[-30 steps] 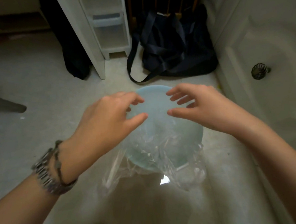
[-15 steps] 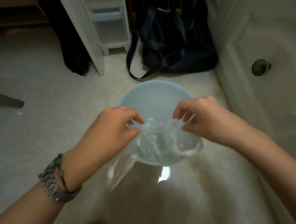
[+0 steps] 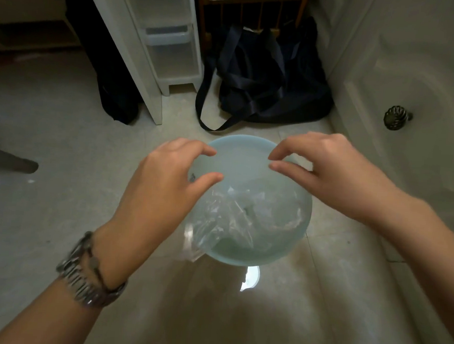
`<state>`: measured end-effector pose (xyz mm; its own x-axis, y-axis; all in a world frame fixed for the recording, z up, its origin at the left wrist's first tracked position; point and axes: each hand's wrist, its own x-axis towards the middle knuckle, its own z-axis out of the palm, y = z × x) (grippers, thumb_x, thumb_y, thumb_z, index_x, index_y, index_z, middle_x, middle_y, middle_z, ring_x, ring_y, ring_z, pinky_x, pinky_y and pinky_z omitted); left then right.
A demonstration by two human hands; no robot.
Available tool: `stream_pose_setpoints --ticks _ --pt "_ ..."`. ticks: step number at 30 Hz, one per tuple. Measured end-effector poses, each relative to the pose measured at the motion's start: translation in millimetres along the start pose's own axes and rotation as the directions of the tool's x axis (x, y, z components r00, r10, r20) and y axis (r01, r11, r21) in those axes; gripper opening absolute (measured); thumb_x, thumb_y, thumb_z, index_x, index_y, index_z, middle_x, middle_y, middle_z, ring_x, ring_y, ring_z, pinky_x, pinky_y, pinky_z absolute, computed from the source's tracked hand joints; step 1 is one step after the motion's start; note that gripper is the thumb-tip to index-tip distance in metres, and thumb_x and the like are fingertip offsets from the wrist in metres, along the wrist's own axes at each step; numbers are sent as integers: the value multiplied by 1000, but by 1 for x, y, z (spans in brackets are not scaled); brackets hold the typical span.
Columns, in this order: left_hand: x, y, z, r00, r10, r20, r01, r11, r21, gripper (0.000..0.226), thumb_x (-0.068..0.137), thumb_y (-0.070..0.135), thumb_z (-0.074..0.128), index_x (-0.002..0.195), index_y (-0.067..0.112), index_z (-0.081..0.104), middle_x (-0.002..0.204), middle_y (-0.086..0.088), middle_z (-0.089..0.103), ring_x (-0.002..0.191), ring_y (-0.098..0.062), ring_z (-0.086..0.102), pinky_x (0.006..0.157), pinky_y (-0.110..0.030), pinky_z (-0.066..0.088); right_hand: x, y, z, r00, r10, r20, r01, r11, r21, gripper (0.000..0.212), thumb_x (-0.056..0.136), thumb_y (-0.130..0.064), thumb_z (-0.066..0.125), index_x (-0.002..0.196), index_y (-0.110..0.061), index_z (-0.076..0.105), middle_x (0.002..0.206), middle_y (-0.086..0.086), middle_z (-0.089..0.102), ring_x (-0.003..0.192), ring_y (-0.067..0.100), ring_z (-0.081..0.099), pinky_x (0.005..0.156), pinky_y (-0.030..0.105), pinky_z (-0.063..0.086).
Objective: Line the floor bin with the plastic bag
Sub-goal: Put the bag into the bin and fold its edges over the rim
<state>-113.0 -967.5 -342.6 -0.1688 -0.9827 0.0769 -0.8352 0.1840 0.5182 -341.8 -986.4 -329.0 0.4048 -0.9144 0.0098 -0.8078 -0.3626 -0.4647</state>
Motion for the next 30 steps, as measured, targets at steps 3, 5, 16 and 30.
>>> stream_pose_setpoints --ticks 3,5,16,30 --pt "-15 11 -16 1000 -6 27 6 1000 -9 42 75 50 59 112 29 62 101 18 57 91 -3 52 78 -26 47 -10 -9 -16 986 -89 142 71 989 126 35 76 -64 54 92 -35 64 89 -20 65 85 3 59 69 16 47" --pt "-26 18 -19 994 -34 105 35 999 -8 48 70 59 56 111 35 60 101 21 56 89 -2 51 72 -20 44 -16 -13 -15 949 -93 302 85 996 41 49 60 -78 56 93 -41 59 91 -23 61 89 2 57 76 24 49" --pt "-35 6 7 964 -139 227 133 990 42 35 80 20 67 111 35 58 112 15 51 102 -9 53 80 -25 43 -17 2 11 954 -85 288 72 996 56 12 85 -38 60 93 -29 65 78 -12 68 77 5 65 72 31 53" --pt "-10 0 8 974 -213 77 208 976 70 26 88 22 36 96 34 57 100 17 51 90 -4 38 55 -21 30 -11 31 22 984 -81 -160 83 996 7 23 90 -3 48 90 -19 64 107 1 49 64 18 48 57 48 48"
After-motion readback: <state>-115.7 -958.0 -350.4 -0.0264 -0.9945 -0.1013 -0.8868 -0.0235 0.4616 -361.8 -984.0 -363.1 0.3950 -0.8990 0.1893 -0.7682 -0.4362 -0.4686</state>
